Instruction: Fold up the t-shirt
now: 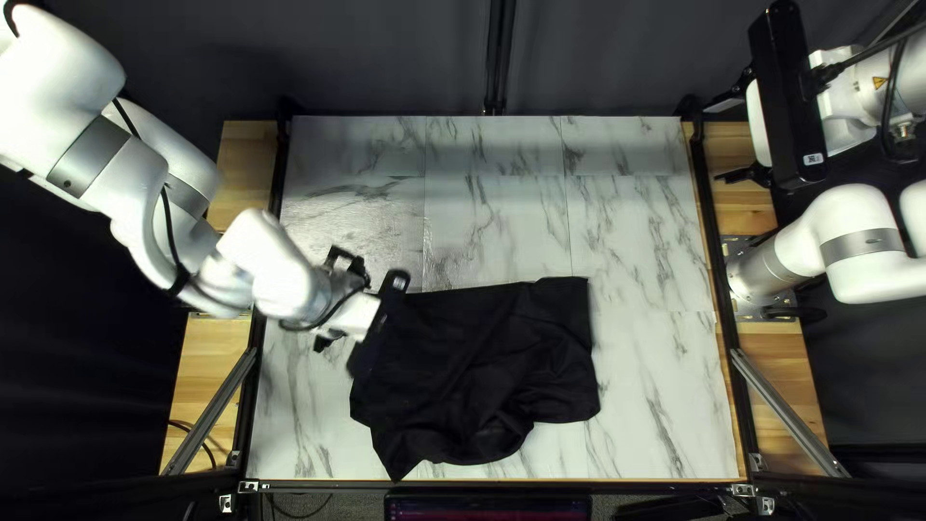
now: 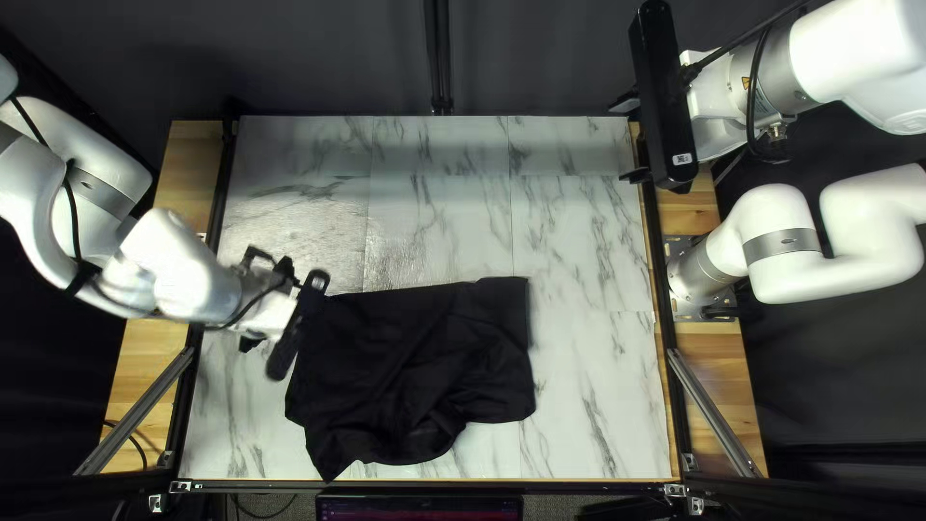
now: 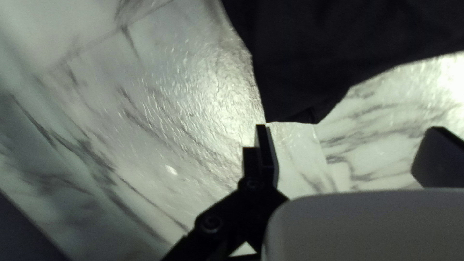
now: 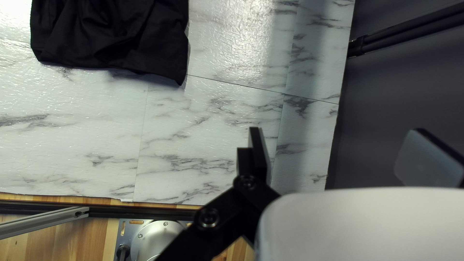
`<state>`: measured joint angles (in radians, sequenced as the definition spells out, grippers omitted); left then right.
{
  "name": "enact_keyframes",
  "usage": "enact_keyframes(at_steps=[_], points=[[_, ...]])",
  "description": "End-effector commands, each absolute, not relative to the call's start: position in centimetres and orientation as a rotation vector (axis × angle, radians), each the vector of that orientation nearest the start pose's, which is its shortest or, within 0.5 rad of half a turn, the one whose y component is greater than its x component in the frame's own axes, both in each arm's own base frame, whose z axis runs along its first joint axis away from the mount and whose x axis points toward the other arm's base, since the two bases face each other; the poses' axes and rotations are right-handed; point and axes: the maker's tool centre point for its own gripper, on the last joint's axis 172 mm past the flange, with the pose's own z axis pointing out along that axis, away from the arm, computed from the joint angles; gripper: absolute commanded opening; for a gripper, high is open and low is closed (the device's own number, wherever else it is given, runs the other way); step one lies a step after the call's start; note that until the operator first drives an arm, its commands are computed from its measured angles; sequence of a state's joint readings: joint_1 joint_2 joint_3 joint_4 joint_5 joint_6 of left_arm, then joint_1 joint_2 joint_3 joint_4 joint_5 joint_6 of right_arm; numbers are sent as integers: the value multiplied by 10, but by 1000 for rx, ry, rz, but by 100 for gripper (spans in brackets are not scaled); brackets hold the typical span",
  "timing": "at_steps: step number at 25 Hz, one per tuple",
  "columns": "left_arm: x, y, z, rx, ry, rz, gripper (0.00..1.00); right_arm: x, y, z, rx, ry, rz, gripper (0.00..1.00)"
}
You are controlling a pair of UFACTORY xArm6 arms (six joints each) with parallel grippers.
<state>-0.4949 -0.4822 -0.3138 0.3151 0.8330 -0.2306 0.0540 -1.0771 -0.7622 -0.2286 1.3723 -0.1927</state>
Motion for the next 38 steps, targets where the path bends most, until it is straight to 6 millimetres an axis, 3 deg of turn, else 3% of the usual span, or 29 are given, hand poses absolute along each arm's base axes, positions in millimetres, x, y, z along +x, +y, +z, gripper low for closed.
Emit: enact_keyframes(at_steps=[1,3,7,10,16,19,28,38], points=[[272,-95,92,-2811,721,-69,100,274,-42,415,-3292,-394,-760,100],[270,-96,92,-2817,715,-69,100,274,-42,415,-3292,-394,-760,100],[286,-108,77,-2757,743,-30,100,274,-42,415,-3292,-394,-760,100],[283,-107,72,-2640,890,-40,100,274,-42,415,-3292,-394,-760,100],[281,-108,71,-2645,884,-42,100,274,-42,415,-3292,-394,-760,100],[296,-113,61,-2599,886,-34,100,274,-42,415,-3292,-394,-760,100],[291,-99,72,-2401,967,56,100,274,-42,415,-3292,-394,-760,100],[300,-87,53,-2327,1044,79,100,274,-42,415,-3292,-394,-760,100]])
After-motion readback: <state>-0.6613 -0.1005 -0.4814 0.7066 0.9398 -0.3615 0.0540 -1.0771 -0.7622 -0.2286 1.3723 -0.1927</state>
